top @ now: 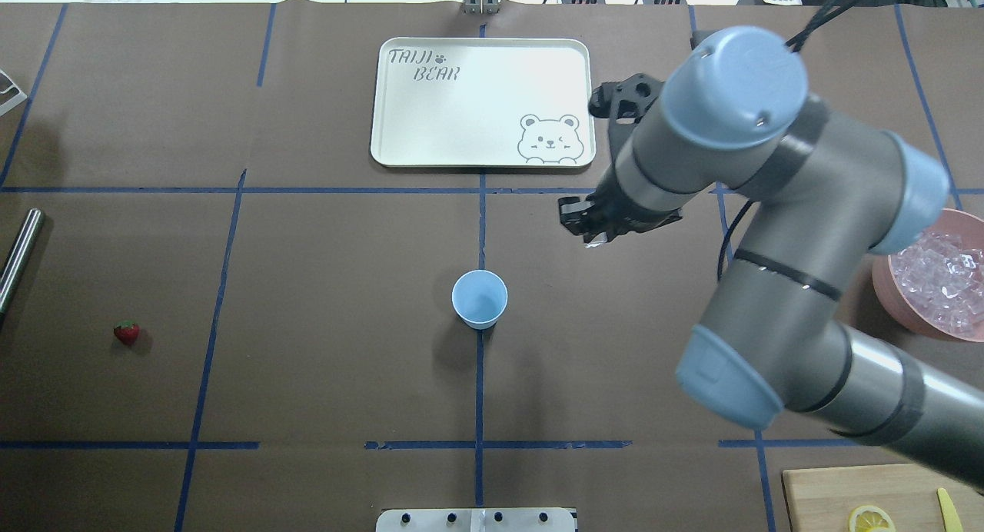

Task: Mash ice and strawberries in cup
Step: 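Carry the ice cube with the right gripper over the blue cup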

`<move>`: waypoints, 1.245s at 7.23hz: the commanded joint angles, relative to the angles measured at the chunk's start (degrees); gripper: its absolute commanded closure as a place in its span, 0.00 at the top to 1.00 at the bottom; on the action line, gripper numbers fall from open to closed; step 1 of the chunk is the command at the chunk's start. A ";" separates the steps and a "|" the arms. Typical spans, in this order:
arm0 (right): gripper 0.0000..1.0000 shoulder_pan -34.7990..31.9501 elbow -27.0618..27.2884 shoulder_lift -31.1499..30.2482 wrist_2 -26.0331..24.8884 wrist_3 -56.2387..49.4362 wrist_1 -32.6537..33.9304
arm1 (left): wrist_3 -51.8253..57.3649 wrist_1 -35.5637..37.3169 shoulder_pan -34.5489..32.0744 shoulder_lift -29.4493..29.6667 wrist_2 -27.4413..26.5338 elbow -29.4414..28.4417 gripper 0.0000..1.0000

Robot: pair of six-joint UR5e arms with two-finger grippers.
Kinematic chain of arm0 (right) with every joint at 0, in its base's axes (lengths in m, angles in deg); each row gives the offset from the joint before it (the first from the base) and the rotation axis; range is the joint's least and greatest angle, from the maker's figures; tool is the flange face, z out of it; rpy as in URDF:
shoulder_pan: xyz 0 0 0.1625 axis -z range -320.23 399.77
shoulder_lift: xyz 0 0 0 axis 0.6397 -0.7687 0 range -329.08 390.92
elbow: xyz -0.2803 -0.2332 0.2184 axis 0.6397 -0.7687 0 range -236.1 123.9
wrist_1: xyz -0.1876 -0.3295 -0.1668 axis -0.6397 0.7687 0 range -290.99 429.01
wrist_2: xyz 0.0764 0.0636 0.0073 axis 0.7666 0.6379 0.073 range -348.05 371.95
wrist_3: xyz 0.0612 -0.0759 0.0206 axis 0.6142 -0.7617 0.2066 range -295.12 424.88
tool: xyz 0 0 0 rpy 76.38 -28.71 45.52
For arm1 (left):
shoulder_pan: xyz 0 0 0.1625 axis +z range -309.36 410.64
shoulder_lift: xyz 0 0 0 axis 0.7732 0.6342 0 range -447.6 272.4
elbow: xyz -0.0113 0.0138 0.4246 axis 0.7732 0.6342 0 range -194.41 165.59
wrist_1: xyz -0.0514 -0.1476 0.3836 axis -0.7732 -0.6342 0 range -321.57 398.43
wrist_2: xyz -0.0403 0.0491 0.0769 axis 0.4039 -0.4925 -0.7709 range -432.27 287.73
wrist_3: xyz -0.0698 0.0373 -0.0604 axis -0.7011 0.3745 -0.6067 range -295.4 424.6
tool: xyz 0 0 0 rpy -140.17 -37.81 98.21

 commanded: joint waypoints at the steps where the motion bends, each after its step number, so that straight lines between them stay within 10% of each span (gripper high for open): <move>1: 0.00 5.43 -6.36 7.59 -5.46 5.55 -0.16 | -0.02 0.09 0.00 0.02 -0.09 -0.10 1.00; 9: 0.04 11.33 -16.25 10.54 -9.79 8.57 -5.09 | -0.02 0.00 0.00 -0.07 -0.09 -0.19 1.00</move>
